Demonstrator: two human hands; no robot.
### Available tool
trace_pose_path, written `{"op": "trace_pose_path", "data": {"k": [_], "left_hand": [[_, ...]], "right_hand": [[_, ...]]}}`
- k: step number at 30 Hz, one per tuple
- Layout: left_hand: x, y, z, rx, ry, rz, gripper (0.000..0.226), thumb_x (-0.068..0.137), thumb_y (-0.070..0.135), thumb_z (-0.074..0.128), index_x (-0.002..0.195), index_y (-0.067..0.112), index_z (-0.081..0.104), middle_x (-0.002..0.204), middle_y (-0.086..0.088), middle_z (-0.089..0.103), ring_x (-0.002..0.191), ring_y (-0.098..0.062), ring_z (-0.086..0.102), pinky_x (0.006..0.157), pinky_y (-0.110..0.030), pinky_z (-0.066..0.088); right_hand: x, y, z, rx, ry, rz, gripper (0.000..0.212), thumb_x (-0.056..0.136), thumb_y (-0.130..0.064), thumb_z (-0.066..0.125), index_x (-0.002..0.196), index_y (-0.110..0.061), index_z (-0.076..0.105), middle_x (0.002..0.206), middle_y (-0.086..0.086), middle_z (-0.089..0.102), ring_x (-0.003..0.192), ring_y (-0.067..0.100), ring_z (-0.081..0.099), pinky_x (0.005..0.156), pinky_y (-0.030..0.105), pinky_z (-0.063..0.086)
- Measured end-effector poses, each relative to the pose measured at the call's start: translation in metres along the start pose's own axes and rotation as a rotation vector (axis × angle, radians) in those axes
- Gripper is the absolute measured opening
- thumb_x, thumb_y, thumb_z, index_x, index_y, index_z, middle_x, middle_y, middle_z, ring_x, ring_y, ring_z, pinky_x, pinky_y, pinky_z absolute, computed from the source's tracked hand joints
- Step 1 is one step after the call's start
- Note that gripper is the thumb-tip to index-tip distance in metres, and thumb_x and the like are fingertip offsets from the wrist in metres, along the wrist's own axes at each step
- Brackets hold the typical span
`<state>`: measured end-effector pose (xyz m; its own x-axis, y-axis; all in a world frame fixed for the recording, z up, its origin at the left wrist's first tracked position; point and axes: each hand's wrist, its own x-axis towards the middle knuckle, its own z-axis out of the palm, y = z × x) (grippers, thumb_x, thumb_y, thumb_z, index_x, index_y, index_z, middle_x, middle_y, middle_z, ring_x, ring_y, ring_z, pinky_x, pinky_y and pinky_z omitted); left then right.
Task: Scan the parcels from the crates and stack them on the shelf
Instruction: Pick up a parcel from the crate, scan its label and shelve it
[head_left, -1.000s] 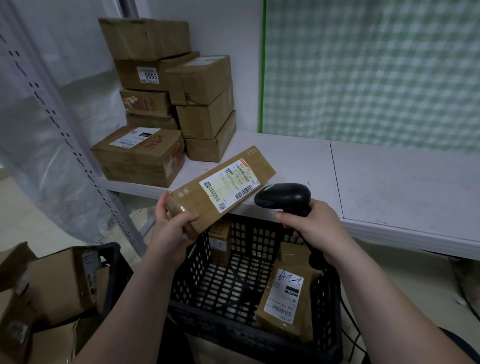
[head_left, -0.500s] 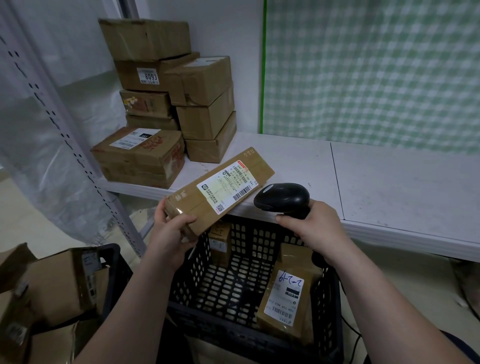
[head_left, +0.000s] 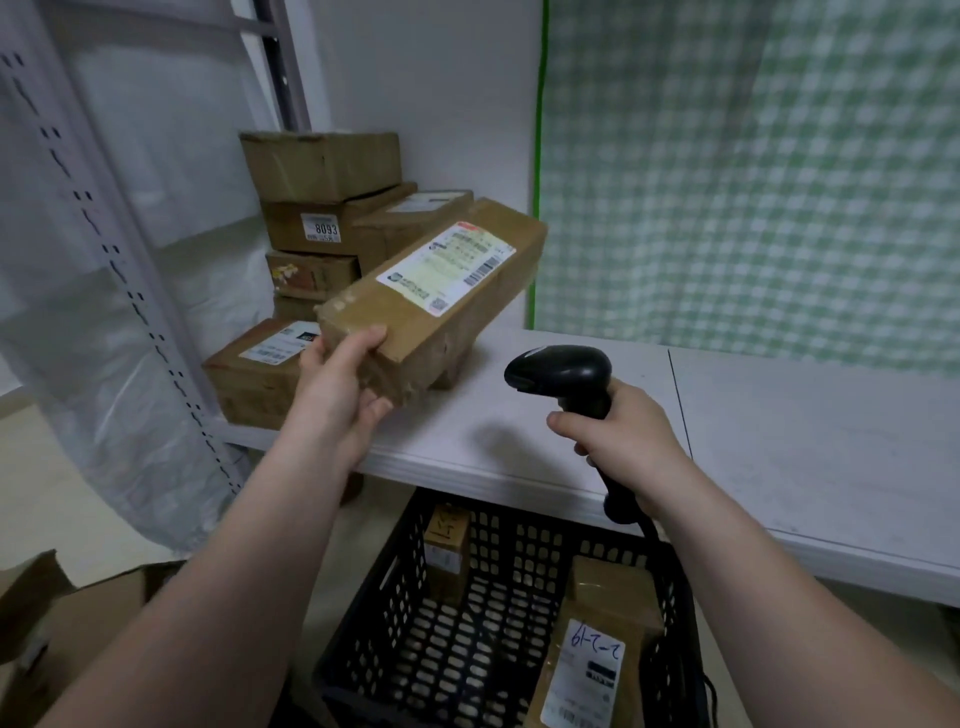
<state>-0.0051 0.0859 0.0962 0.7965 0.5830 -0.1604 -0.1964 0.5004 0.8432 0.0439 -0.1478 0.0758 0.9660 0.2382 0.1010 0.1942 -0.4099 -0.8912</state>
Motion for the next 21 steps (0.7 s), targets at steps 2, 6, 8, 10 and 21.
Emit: {"op": "trace_pose_path", "data": {"k": [2,6,8,10,21], "left_hand": [[0.016,0.023,0.018,-0.065,-0.002,-0.012,0.069,0.079,0.02,0.075,0.139,0.027,0.04,0.116,-0.009,0.065,0.095,-0.026,0.07,0.076,-0.047,0.059],[0.054,0.06,0.049,-0.116,-0.003,0.019,0.074,0.071,0.026,0.081,0.136,0.024,0.046,0.12,-0.01,0.065,0.093,-0.028,0.07,0.063,-0.045,0.059],[0.068,0.072,0.063,-0.117,0.03,0.035,0.072,0.071,0.027,0.082,0.133,0.022,0.046,0.117,-0.011,0.065,0.091,-0.03,0.07,0.06,-0.046,0.058],[0.081,0.08,0.076,-0.115,0.089,0.037,0.078,0.068,0.028,0.084,0.134,0.021,0.044,0.117,-0.011,0.062,0.091,-0.03,0.068,0.056,-0.046,0.058],[0.124,0.068,0.109,0.239,0.425,0.294,0.07,0.072,0.051,0.077,0.12,0.023,0.034,0.138,-0.006,0.037,0.111,-0.027,0.051,0.089,-0.039,0.054]], "right_hand": [[0.013,-0.012,-0.001,0.006,0.001,-0.02,0.018,0.077,-0.022,0.072,0.094,-0.022,0.064,0.088,-0.004,0.067,0.086,0.022,0.066,0.075,0.035,0.052],[0.04,-0.037,-0.002,-0.016,0.01,-0.073,0.016,0.078,-0.022,0.071,0.093,-0.02,0.064,0.088,0.0,0.068,0.084,0.024,0.066,0.075,0.037,0.052],[0.054,-0.049,-0.001,-0.028,0.015,-0.099,0.013,0.078,-0.021,0.07,0.089,-0.021,0.063,0.085,0.001,0.067,0.083,0.025,0.066,0.076,0.038,0.053],[0.067,-0.057,0.001,-0.037,0.016,-0.12,0.012,0.079,-0.02,0.07,0.083,-0.025,0.06,0.08,-0.002,0.063,0.082,0.025,0.066,0.074,0.035,0.052],[0.114,-0.056,0.017,-0.076,-0.013,-0.115,0.013,0.078,-0.018,0.069,0.087,-0.017,0.06,0.081,0.004,0.062,0.084,0.03,0.066,0.074,0.037,0.053]]}}
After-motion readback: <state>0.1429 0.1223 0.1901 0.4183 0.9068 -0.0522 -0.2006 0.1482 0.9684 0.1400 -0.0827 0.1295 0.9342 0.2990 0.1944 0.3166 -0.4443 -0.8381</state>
